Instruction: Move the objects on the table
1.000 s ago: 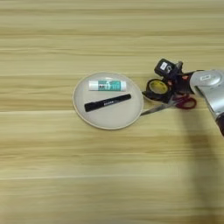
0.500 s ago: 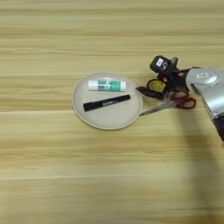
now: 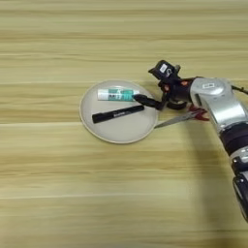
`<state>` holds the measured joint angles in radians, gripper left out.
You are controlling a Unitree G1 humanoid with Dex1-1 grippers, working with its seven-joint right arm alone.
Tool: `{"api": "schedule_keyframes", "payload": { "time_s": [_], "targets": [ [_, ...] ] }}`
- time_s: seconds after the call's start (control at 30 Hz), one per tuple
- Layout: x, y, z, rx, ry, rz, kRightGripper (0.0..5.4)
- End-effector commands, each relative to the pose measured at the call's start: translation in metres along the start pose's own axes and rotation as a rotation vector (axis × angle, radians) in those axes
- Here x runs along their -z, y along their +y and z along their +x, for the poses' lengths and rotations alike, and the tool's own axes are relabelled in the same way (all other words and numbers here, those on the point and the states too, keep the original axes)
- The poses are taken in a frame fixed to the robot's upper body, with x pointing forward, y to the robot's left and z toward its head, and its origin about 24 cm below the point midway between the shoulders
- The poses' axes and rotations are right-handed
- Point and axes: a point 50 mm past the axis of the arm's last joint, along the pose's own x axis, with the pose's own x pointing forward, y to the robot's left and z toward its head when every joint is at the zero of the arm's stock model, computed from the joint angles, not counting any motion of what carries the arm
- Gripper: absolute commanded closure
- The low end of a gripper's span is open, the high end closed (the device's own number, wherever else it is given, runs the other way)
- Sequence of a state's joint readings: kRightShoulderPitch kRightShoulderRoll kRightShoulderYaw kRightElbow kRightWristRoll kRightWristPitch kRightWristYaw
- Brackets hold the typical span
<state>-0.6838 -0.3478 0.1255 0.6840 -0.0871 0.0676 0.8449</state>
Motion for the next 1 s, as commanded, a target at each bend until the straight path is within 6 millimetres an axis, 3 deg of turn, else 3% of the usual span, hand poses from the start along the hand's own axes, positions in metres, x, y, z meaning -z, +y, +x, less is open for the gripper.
{"api": "schedule_keyframes", "payload": {
  "time_s": [0.03,1.0],
  "targets": [
    [-0.047,-0.021,-0.002,0.075,-0.129,-0.105,0.05],
    [-0.039,0.008,0.032,-0.039,-0.063,-0.124,0.05]
  ]
}}
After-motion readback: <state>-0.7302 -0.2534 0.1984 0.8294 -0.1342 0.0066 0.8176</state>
